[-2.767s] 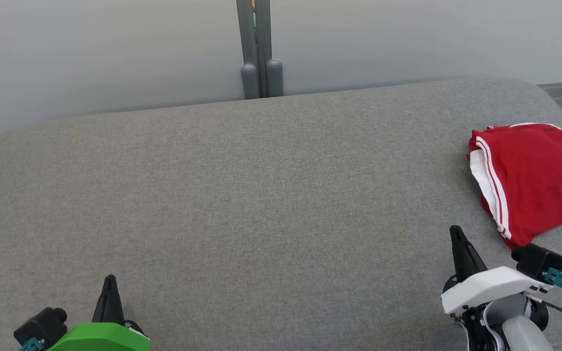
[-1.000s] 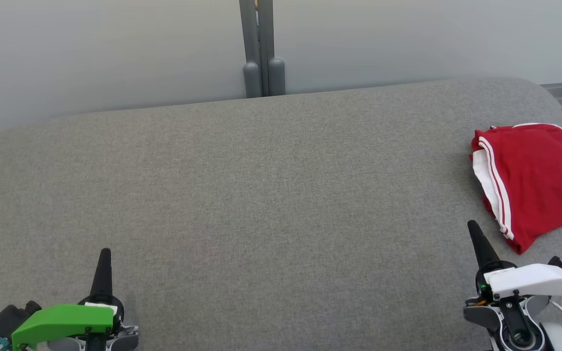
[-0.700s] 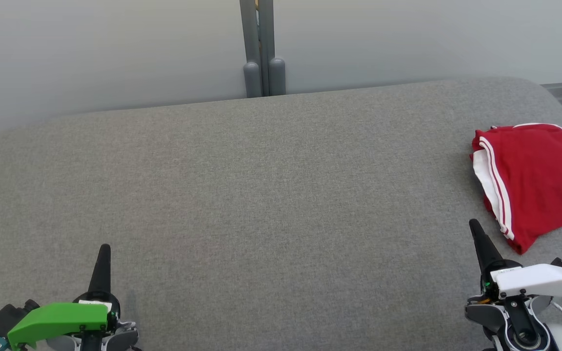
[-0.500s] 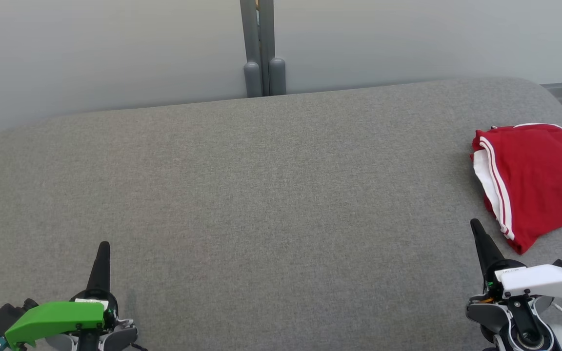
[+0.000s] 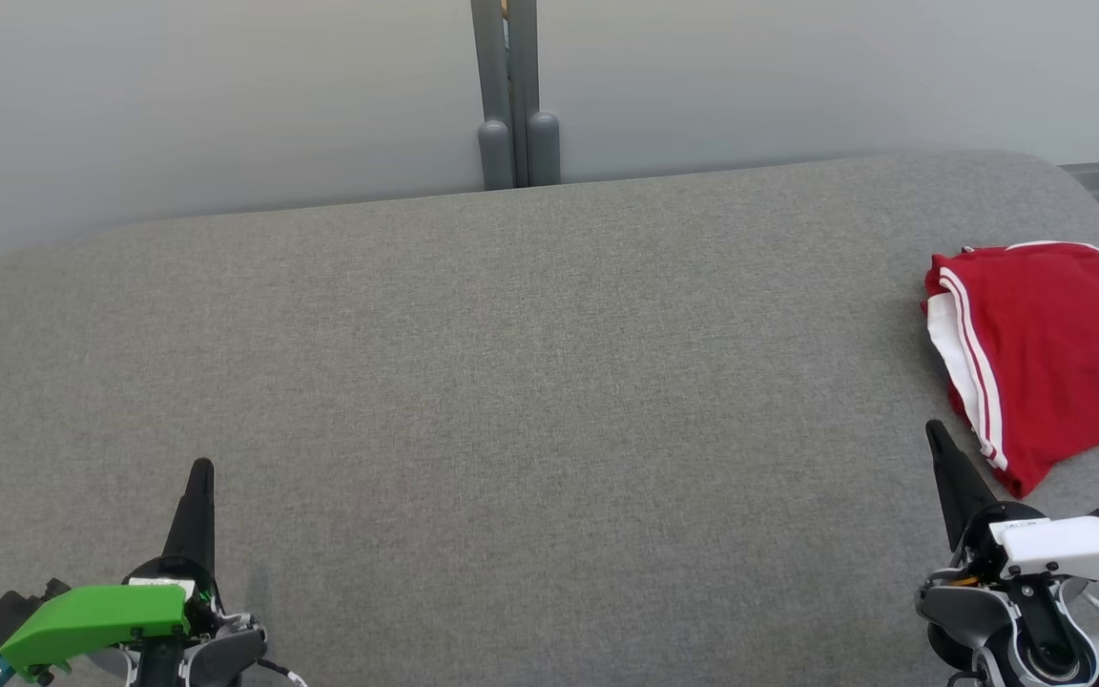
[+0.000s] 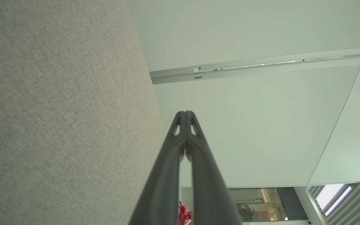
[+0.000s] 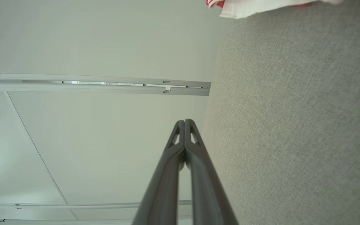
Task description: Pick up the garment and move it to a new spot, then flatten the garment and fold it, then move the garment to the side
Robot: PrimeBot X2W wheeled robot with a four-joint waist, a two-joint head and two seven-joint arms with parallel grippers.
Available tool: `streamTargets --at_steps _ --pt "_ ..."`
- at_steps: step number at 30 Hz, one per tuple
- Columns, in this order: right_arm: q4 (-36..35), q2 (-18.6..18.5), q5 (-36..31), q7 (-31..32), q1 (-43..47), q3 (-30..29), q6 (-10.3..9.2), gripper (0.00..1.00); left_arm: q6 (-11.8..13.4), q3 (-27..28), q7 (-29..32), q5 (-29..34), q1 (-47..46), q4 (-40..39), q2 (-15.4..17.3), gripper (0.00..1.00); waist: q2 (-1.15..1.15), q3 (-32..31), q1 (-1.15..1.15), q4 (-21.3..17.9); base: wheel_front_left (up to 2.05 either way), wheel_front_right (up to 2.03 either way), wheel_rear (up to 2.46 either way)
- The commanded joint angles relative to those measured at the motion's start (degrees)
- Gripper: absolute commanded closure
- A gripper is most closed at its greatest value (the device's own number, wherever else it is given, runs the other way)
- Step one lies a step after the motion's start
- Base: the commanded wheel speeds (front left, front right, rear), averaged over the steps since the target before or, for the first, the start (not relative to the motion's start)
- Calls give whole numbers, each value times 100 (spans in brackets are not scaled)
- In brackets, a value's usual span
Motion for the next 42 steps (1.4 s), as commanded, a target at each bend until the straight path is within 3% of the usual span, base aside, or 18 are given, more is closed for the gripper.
streamTargets --at_steps 1,13,42 --pt "-54 -26 137 41 64 -24 2 100 -33 25 34 -171 -95 -45 39 100 0 1 0 1 0 0 0" --pt "-118 -26 619 168 95 -81 2 100 -64 48 145 -591 -109 -113 42 100 0 5 0 10 0 0 0" --pt "-115 -26 606 157 91 -76 2 100 -63 47 141 -578 -101 -107 42 100 0 5 0 10 0 0 0"
